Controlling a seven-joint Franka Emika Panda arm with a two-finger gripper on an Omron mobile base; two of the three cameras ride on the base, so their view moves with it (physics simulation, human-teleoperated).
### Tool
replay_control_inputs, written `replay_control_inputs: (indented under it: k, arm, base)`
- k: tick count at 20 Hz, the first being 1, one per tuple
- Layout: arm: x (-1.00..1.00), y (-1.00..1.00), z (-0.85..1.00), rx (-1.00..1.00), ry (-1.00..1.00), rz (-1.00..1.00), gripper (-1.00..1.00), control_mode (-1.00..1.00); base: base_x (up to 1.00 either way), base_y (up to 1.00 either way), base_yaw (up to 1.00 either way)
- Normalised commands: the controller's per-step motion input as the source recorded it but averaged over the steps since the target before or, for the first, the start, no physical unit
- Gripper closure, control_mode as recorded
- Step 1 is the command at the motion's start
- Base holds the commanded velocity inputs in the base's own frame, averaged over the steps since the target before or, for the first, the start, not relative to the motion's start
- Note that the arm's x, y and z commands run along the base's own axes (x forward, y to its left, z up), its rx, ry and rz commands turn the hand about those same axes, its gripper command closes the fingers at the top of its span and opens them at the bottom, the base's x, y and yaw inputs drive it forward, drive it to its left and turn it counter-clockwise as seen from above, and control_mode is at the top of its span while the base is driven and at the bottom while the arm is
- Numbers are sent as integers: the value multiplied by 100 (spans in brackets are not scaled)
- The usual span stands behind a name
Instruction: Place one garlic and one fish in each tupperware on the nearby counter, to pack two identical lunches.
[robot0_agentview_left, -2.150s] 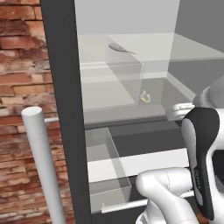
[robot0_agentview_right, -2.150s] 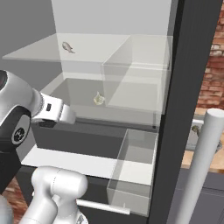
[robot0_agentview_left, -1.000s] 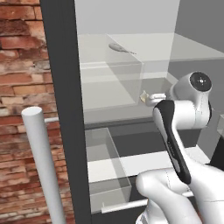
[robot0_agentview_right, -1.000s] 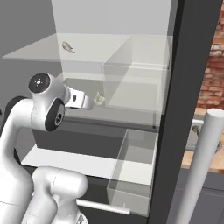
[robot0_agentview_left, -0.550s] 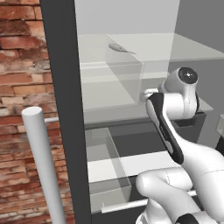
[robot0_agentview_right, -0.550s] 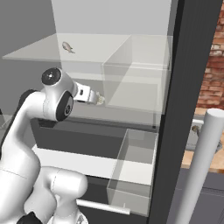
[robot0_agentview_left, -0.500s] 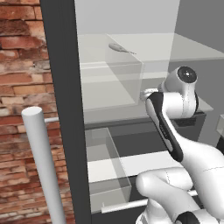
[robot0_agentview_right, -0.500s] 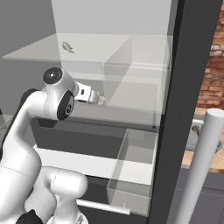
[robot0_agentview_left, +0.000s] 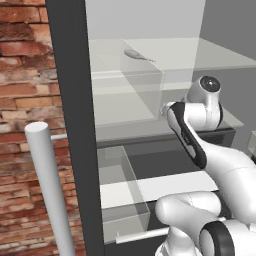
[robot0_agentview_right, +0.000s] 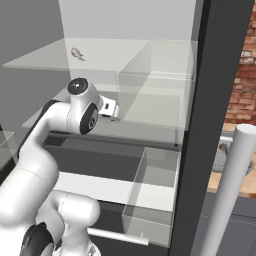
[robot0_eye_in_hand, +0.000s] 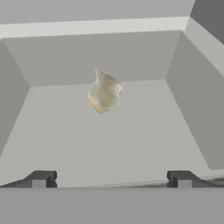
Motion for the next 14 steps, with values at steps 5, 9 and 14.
replay_control_inputs:
  k: [5, 9, 14]
  arm:
    - [56, 0, -14, 0, 0, 0, -100, -100]
    - [45, 0, -6, 0, 0, 0, -100, -100]
    - [41, 0, -13, 0, 0, 0, -100, -100]
  base:
    - [0, 0, 0]
    - [0, 0, 0]
    - [0, 0, 0]
